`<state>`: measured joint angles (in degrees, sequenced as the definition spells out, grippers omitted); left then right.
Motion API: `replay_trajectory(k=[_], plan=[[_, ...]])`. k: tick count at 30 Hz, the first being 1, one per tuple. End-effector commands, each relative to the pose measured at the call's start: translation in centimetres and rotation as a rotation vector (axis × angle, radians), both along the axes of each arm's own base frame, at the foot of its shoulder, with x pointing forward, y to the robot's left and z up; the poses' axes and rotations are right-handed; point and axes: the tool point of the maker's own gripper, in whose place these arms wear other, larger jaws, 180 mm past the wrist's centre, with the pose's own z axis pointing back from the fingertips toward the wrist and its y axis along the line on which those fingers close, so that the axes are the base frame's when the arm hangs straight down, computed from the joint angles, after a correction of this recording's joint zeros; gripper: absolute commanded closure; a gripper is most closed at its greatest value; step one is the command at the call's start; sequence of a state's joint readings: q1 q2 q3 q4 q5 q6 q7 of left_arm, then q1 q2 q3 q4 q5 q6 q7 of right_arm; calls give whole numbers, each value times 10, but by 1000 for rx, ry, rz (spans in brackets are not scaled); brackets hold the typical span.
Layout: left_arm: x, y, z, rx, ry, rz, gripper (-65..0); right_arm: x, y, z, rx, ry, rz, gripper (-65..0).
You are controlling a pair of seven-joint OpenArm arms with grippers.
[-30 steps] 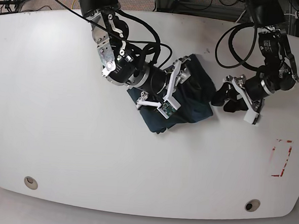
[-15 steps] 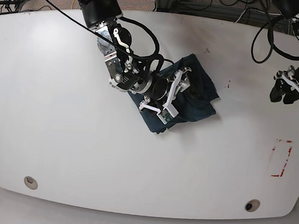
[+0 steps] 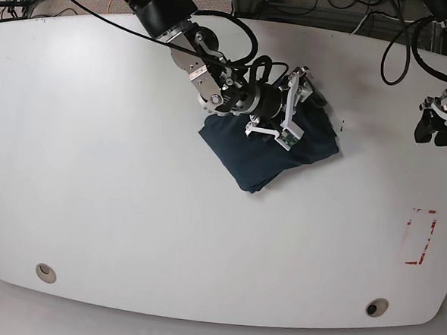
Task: Fold the T-shirt properly
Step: 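Release with the left gripper and regrasp the bundle's edge, then fold the bundle over with both grippers into a compact square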
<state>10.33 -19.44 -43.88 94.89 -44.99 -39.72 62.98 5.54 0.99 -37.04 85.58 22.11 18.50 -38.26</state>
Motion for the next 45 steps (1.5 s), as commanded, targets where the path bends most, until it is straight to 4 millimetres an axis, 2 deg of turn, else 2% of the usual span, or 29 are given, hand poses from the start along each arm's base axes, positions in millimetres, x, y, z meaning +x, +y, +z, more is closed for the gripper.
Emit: replay_trajectory(k=[1,4,8,12,16,17,18,19,21,23,26,28,33,38,43,45], plan=[[13,-13,12,3,-46,-59,-319,14,6,33,63,-73,-28,-444],[17,-33,7,-7,-33,-119,-319,15,4,46,69,-93,-37,-444],[31,-90,9,-38,-65,-250,-319,31,-23,70,59,-158,-82,-444],[32,-141,8,-78,-76,-365,-319,48,-49,89,55,-219,-141,-444],[28,-191,8,-117,-85,-488,-319,68,-77,91,28,-245,-210,-422],[26,-202,8,-129,-86,-514,-319,75,-83,93,19,-258,-225,-403],[23,-220,9,-152,-91,-553,-318,82,-89,95,14,-267,-241,-357],[22,-228,9,-163,-93,-569,-318,85,-91,93,9,-263,-247,-333],[17,-254,12,-198,-100,-620,-318,92,-100,82,-23,-244,-258,-217],[14,-269,12,-233,-90,-629,-318,99,-101,76,-43,-241,-244,-128],[11,-281,9,-267,-68,-629,-308,107,-102,66,-68,-228,-221,-27],[10,-284,6,-268,-51,-623,-281,110,-95,59,-65,-212,-203,-10],[-1,-286,-14,-204,13,-634,-214,124,-94,42,-59,-226,-222,-8],[-10,-280,-33,-166,59,-615,-214,133,-103,11,-117,-230,-238,-8],[-12,-272,-51,-170,85,-578,-214,130,-110,-13,-121,-216,-226,-8],[-13,-264,-64,-164,115,-564,-214,129,-114,-22,-118,-204,-233,-8]])
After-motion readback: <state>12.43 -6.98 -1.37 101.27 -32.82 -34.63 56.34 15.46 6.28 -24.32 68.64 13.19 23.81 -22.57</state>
